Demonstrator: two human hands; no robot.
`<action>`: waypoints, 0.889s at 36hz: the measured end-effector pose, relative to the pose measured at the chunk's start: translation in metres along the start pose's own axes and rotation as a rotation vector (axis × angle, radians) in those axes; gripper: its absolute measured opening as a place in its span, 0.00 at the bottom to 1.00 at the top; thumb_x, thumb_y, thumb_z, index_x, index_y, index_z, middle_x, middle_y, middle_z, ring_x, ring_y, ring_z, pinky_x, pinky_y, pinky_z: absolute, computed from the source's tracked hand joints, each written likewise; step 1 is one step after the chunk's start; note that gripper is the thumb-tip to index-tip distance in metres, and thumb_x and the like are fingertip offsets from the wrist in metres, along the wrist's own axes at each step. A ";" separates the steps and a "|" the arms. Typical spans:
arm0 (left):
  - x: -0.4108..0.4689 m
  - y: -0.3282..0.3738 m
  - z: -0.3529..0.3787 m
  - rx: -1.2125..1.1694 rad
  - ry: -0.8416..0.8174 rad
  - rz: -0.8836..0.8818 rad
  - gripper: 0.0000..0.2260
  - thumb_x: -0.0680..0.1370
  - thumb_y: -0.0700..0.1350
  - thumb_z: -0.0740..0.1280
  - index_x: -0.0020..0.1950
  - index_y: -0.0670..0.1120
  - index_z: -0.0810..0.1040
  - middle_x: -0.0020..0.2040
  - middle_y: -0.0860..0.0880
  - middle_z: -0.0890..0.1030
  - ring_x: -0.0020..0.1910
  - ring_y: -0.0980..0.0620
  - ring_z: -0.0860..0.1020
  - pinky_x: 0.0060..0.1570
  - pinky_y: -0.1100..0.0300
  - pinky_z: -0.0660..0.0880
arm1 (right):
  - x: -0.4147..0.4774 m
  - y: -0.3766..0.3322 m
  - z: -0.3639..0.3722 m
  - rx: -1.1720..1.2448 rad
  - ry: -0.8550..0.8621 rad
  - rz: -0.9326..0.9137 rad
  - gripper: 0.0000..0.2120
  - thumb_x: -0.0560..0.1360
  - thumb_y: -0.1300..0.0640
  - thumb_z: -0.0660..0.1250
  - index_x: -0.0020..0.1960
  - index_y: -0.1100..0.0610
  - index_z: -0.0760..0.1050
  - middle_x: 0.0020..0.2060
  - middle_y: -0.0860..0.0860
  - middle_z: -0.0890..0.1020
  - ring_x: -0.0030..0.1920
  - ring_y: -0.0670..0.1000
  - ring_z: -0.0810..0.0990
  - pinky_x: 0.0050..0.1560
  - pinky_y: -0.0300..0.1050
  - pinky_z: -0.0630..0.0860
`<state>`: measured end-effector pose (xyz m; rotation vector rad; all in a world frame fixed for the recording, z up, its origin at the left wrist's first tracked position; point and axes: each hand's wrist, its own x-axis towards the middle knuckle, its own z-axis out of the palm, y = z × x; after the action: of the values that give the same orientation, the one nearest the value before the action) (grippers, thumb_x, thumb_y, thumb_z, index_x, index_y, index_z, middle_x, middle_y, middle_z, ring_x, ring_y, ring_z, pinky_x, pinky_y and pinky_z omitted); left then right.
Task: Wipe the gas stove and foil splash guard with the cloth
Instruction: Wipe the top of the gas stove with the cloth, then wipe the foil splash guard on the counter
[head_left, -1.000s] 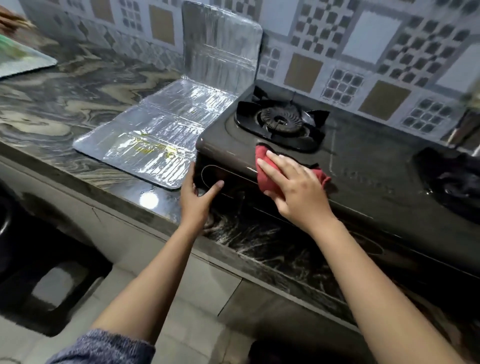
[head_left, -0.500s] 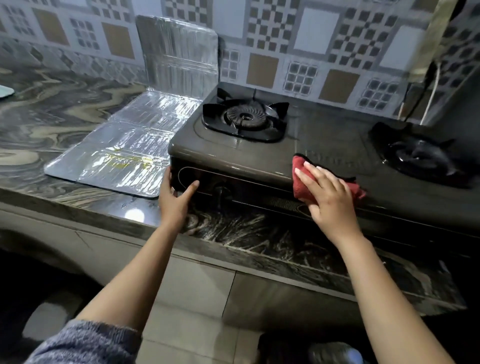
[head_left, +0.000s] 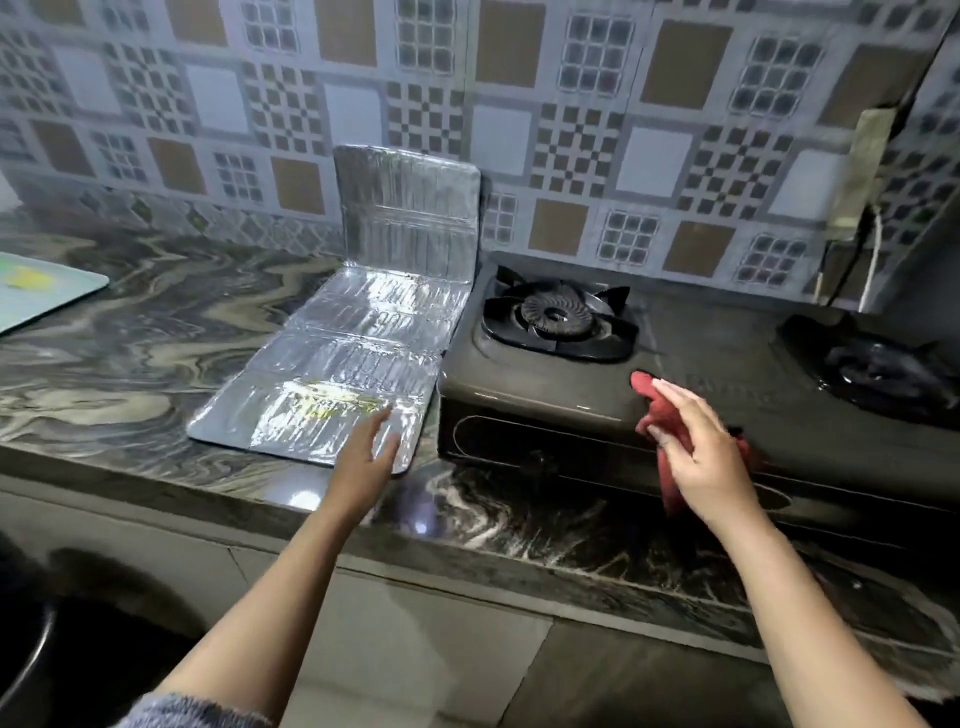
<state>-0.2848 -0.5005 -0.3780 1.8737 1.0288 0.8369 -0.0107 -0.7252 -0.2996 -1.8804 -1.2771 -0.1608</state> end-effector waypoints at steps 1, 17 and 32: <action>0.004 -0.006 -0.014 0.050 -0.020 0.007 0.19 0.79 0.44 0.61 0.70 0.44 0.66 0.69 0.46 0.70 0.69 0.48 0.68 0.65 0.59 0.61 | 0.003 -0.013 0.010 0.020 0.010 0.022 0.22 0.73 0.66 0.66 0.67 0.56 0.69 0.64 0.53 0.73 0.65 0.53 0.72 0.68 0.43 0.63; 0.068 -0.118 -0.208 0.418 -0.158 0.026 0.22 0.79 0.48 0.62 0.71 0.43 0.65 0.71 0.44 0.68 0.70 0.47 0.65 0.69 0.55 0.60 | 0.041 -0.195 0.215 0.129 -0.051 -0.003 0.21 0.75 0.62 0.64 0.67 0.52 0.69 0.63 0.50 0.74 0.64 0.51 0.72 0.66 0.51 0.68; 0.152 -0.180 -0.206 0.608 -0.256 0.023 0.27 0.79 0.55 0.56 0.75 0.45 0.58 0.76 0.47 0.58 0.75 0.50 0.55 0.73 0.54 0.53 | 0.125 -0.153 0.335 0.118 -0.070 0.388 0.19 0.76 0.67 0.61 0.66 0.60 0.69 0.62 0.58 0.73 0.61 0.56 0.72 0.59 0.38 0.63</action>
<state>-0.4487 -0.2378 -0.4221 2.4225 1.1814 0.2870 -0.1870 -0.3847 -0.3632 -2.0035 -0.9210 0.1822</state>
